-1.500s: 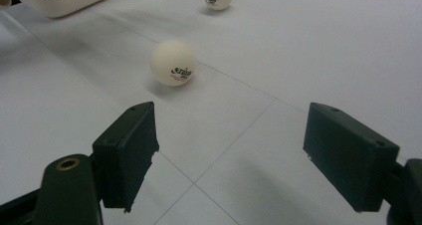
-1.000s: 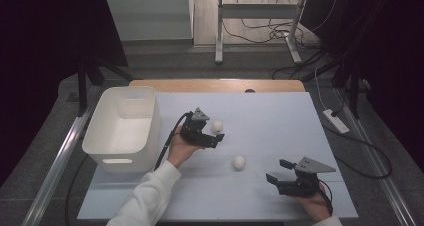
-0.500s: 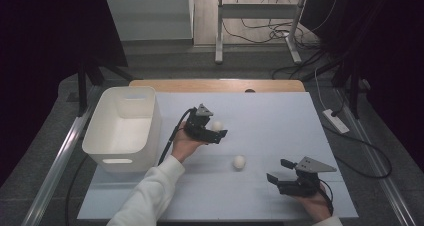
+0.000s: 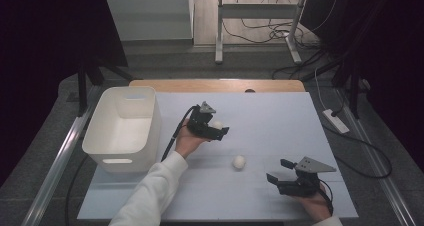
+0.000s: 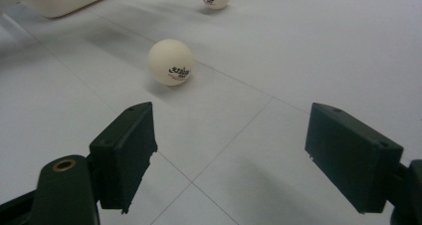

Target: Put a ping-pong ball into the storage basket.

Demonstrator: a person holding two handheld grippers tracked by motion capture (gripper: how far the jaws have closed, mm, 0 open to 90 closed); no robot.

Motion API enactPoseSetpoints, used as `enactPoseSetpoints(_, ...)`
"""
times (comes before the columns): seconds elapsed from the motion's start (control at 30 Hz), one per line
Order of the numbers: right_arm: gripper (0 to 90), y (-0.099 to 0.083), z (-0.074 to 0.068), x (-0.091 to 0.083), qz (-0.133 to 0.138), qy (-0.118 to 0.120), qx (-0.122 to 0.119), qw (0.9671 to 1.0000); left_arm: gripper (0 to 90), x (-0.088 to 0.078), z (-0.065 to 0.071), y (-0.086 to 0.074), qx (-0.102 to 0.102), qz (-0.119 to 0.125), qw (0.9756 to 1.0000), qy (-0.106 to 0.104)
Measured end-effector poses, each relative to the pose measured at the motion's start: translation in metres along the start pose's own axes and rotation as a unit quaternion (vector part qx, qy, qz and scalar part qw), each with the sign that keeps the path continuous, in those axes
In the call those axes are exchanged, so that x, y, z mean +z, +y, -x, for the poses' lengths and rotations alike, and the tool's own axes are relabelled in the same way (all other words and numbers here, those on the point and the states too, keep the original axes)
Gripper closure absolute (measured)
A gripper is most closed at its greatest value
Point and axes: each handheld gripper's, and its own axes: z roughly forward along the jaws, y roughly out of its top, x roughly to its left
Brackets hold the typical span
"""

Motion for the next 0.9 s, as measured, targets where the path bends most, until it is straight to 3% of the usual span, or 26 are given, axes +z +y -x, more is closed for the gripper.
enactPoseSetpoints(0.4,19.9,0.0,0.0,0.0,0.0,0.0,0.0,1.0,8.6,0.015,-0.015,-0.005,-0.019,-0.024,0.9995,0.007)
enactPoseSetpoints(0.9,19.9,0.0,0.001,0.0,-0.002,-0.001,0.0,1.0,8.6,0.031,-0.022,-0.006,-0.019,-0.044,0.9988,0.008)
